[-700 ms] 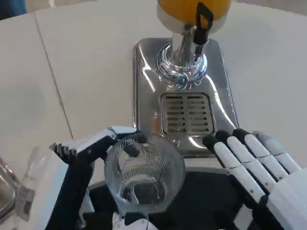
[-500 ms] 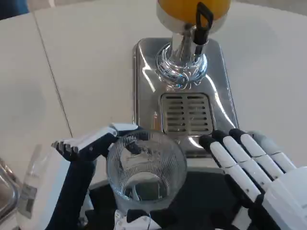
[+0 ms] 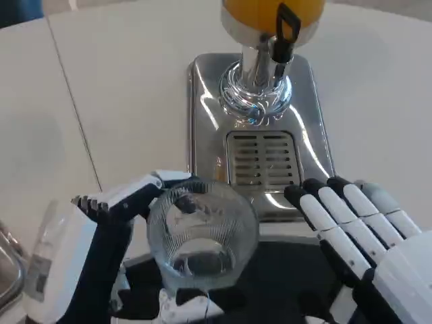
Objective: Grasp the cup under the faucet to collect the drink, then remove the cup.
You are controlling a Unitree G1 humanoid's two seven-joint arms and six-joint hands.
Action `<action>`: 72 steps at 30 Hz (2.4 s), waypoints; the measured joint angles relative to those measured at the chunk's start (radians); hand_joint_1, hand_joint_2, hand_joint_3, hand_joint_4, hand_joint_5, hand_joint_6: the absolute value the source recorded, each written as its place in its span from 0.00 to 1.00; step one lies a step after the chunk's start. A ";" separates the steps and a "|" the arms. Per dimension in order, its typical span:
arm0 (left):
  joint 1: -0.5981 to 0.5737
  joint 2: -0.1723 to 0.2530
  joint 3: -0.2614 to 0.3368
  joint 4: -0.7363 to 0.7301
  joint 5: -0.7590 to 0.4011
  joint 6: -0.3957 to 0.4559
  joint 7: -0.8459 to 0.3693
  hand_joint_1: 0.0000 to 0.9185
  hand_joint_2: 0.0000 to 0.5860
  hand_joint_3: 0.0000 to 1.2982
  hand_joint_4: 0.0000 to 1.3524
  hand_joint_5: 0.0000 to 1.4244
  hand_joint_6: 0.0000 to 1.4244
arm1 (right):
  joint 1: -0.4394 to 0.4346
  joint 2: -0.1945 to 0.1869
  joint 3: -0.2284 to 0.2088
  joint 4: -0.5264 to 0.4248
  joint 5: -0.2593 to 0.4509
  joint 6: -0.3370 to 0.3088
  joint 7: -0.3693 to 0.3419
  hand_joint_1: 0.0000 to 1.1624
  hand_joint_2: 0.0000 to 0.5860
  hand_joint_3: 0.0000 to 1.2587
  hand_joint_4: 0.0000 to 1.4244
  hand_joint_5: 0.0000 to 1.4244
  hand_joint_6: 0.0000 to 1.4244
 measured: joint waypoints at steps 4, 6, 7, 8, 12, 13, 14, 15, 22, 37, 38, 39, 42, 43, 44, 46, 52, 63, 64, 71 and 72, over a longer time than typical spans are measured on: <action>-0.048 -0.009 -0.002 0.034 0.004 0.028 0.000 0.74 0.12 0.89 0.87 0.99 1.00 | 0.000 0.000 -0.006 -0.001 0.000 0.006 0.001 0.08 0.97 0.00 0.00 0.00 0.01; -0.080 -0.017 -0.003 0.055 0.005 0.048 0.001 0.74 0.12 0.89 0.86 0.99 1.00 | 0.001 0.000 -0.013 -0.004 0.001 0.009 0.001 0.08 0.97 0.00 0.00 0.00 0.01; -0.100 -0.020 -0.003 0.067 0.008 0.057 0.002 0.75 0.12 0.89 0.86 0.99 1.00 | 0.001 0.000 -0.020 -0.005 0.004 0.010 0.001 0.08 0.97 0.00 0.00 0.00 0.01; -0.133 -0.023 -0.003 0.087 0.013 0.071 0.004 0.75 0.13 0.89 0.86 0.99 1.00 | 0.001 0.000 -0.029 -0.005 0.010 0.015 0.001 0.08 0.97 0.00 0.00 0.00 0.01; -0.216 -0.026 -0.004 0.151 0.043 0.096 0.023 0.75 0.12 0.89 0.86 0.99 1.00 | 0.002 0.001 -0.051 -0.005 0.028 0.027 0.001 0.08 0.97 0.00 0.00 0.00 0.01; -0.232 -0.026 -0.007 0.170 0.046 0.097 0.031 0.75 0.13 0.89 0.86 0.99 1.00 | 0.002 0.001 -0.054 -0.005 0.029 0.029 0.001 0.08 0.97 0.00 0.00 0.00 0.01; -0.254 -0.027 -0.014 0.197 0.049 0.101 0.042 0.74 0.12 0.89 0.86 0.99 1.00 | 0.001 0.000 -0.057 -0.005 0.031 0.032 0.002 0.08 0.97 0.00 0.00 0.00 0.01; -0.277 -0.028 -0.020 0.225 0.055 0.109 0.052 0.74 0.12 0.89 0.86 0.99 1.00 | -0.001 -0.002 -0.060 -0.006 0.033 0.035 0.003 0.08 0.97 0.00 0.00 0.00 0.01; -0.405 -0.044 -0.092 0.383 0.113 0.139 0.114 0.75 0.13 0.89 0.86 0.99 1.00 | -0.008 -0.015 -0.072 -0.017 0.038 0.051 0.032 0.08 0.97 0.00 0.00 0.00 0.02; -0.641 -0.043 -0.228 0.703 0.183 0.166 0.273 0.74 0.12 0.89 0.85 0.99 1.00 | 0.000 -0.017 -0.113 -0.044 0.080 0.088 0.061 0.09 0.98 0.00 0.00 0.00 0.02; -0.661 -0.045 -0.234 0.731 0.183 0.170 0.287 0.74 0.13 0.89 0.85 0.99 1.00 | -0.003 -0.017 -0.110 -0.044 0.079 0.089 0.065 0.09 0.98 0.00 0.00 0.00 0.02; -0.676 -0.046 -0.236 0.750 0.184 0.174 0.295 0.74 0.13 0.89 0.85 0.99 1.00 | -0.008 -0.017 -0.107 -0.044 0.078 0.090 0.068 0.09 0.98 0.00 0.00 0.00 0.02; -0.723 -0.047 -0.244 0.811 0.183 0.189 0.329 0.74 0.13 0.89 0.85 0.99 1.00 | -0.034 -0.017 -0.099 -0.043 0.073 0.106 0.076 0.09 0.98 0.00 0.00 0.00 0.02; -0.736 -0.048 -0.246 0.827 0.183 0.192 0.337 0.74 0.12 0.89 0.85 0.99 1.00 | -0.038 -0.016 -0.098 -0.043 0.073 0.111 0.076 0.09 0.98 0.00 0.00 0.00 0.02; -0.760 -0.049 -0.249 0.856 0.182 0.198 0.350 0.74 0.12 0.89 0.85 0.99 1.00 | -0.042 -0.015 -0.096 -0.043 0.073 0.118 0.077 0.10 0.98 0.00 0.00 0.00 0.02; -0.796 -0.049 -0.255 0.899 0.179 0.213 0.363 0.74 0.12 0.89 0.85 0.99 1.00 | -0.042 -0.016 -0.094 -0.042 0.073 0.122 0.080 0.10 0.98 0.00 0.00 0.00 0.02; -0.865 -0.054 -0.282 1.002 0.161 0.233 0.399 0.74 0.12 0.89 0.85 0.99 1.00 | -0.041 -0.016 -0.083 -0.042 0.073 0.127 0.085 0.10 0.97 0.00 0.00 0.00 0.02; -0.950 -0.116 -0.344 1.101 0.157 0.293 0.460 0.74 0.11 0.89 0.84 0.99 1.00 | -0.034 -0.016 -0.085 -0.045 0.073 0.132 0.086 0.10 0.98 0.00 0.00 0.00 0.02; -0.952 -0.119 -0.348 1.107 0.156 0.295 0.467 0.74 0.11 0.89 0.84 0.99 1.00 | -0.034 -0.016 -0.085 -0.045 0.073 0.133 0.086 0.10 0.98 0.00 0.00 0.00 0.02; -0.979 -0.129 -0.356 1.147 0.155 0.323 0.509 0.74 0.12 0.88 0.84 0.99 1.00 | -0.036 -0.014 -0.080 -0.046 0.064 0.143 0.092 0.11 0.98 0.00 0.00 0.00 0.02; -0.982 -0.130 -0.356 1.151 0.155 0.327 0.514 0.74 0.12 0.88 0.84 0.99 1.00 | -0.038 -0.014 -0.080 -0.046 0.064 0.144 0.092 0.11 0.98 0.00 0.00 0.00 0.02</action>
